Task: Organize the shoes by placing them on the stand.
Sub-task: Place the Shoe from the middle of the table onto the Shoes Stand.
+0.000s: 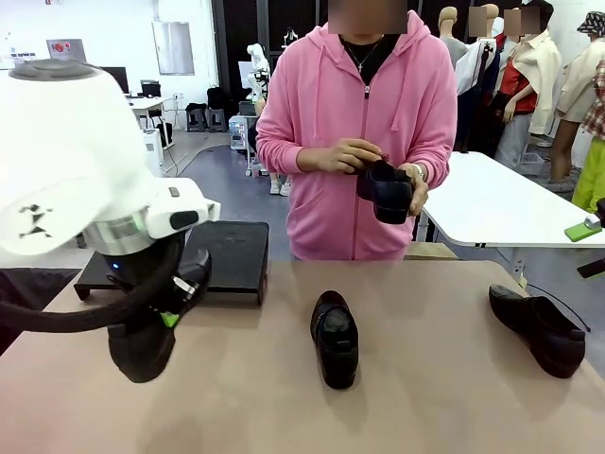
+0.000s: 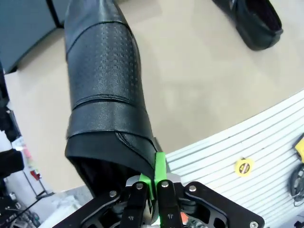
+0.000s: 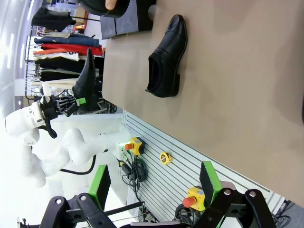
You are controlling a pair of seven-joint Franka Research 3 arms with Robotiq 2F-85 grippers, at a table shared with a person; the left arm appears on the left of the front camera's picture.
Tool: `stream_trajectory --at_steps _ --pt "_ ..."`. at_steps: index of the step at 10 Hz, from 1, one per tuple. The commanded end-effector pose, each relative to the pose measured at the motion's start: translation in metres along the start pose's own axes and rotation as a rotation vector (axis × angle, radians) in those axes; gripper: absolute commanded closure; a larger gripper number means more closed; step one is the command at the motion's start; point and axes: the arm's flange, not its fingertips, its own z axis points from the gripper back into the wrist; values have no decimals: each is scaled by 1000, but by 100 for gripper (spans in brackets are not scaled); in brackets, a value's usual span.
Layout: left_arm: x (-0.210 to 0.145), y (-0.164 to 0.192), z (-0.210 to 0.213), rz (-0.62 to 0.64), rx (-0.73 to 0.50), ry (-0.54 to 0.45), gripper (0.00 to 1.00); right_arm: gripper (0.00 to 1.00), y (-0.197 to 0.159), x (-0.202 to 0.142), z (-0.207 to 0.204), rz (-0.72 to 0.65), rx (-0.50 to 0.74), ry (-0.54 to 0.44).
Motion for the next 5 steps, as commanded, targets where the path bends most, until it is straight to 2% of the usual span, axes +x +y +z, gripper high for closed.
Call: stream_trajectory --at_steps 1,2,3,4,5 --pt "10 -20 -5 -37 -10 14 100 0 3 -1 2 -1 2 2" --pt "0 0 0 0 0 0 100 0 3 -1 2 -1 2 2" --pt "41 33 -16 147 13 107 100 0 3 -1 2 -1 2 2" --pt "83 68 -30 170 -8 90 100 0 3 -1 2 -1 2 2" --pt "121 90 -45 172 -49 -18 100 0 3 -1 2 -1 2 2"
